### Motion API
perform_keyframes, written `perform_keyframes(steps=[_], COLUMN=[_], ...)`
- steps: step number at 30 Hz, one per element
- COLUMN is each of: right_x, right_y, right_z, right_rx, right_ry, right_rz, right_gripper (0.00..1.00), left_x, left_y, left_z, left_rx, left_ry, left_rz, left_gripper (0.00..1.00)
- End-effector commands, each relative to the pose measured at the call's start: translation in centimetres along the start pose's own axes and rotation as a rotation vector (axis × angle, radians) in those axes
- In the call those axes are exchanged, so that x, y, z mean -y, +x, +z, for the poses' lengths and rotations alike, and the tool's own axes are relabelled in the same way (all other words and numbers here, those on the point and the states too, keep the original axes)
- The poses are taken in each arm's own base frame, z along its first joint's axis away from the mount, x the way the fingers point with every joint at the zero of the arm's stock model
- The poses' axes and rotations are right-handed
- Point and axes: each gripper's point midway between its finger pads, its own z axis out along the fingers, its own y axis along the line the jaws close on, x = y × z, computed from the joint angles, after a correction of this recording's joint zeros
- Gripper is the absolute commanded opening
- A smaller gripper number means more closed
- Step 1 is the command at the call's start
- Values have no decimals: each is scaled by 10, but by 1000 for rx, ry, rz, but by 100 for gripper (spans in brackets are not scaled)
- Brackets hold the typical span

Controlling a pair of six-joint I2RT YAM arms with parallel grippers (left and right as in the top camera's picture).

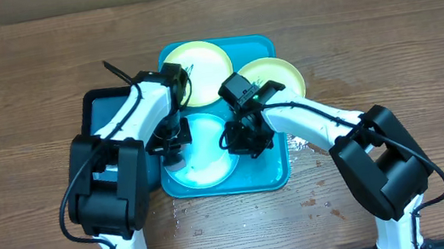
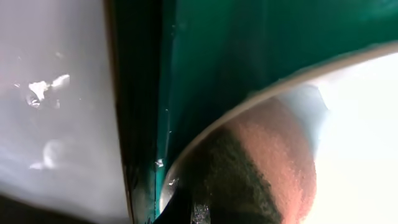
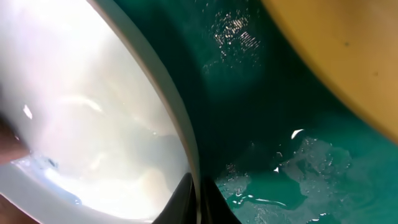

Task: Clean dirty plates on tray and stack at the side
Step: 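Scrub the white plate with the sponge in the left gripper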

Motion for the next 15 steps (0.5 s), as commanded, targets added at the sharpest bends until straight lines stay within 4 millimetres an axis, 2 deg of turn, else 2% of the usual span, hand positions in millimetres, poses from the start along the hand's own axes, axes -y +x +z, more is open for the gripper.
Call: perform_keyframes(steps=[1,2,5,7,9,12,15], right_x=[23,23,25,26,26,26,26], right_y=[1,1,0,0,0,0,0], right_z=[6,6,6,6,6,6,6], right_rx=[-9,-9,-5,-4,-3,-3,-4], right_ry=[81,80,89,98,98,98,98], right_rz=[18,18,18,19,19,19,19], right_gripper=[4,4,4,4,4,4,4], left_x=[-10,3,61,105,125,141,146], left_y=[-12,-11,-4,8,19,35,48], left_z=[17,17,5,-15,-24,-26,-23], left_rx=[-11,-17,-34,-45,-55,-73,-91], left_ry=[16,83,377,600,669,660,618], left_rz=[44,75,189,294,353,415,451], left_gripper=[4,4,4,4,4,4,4])
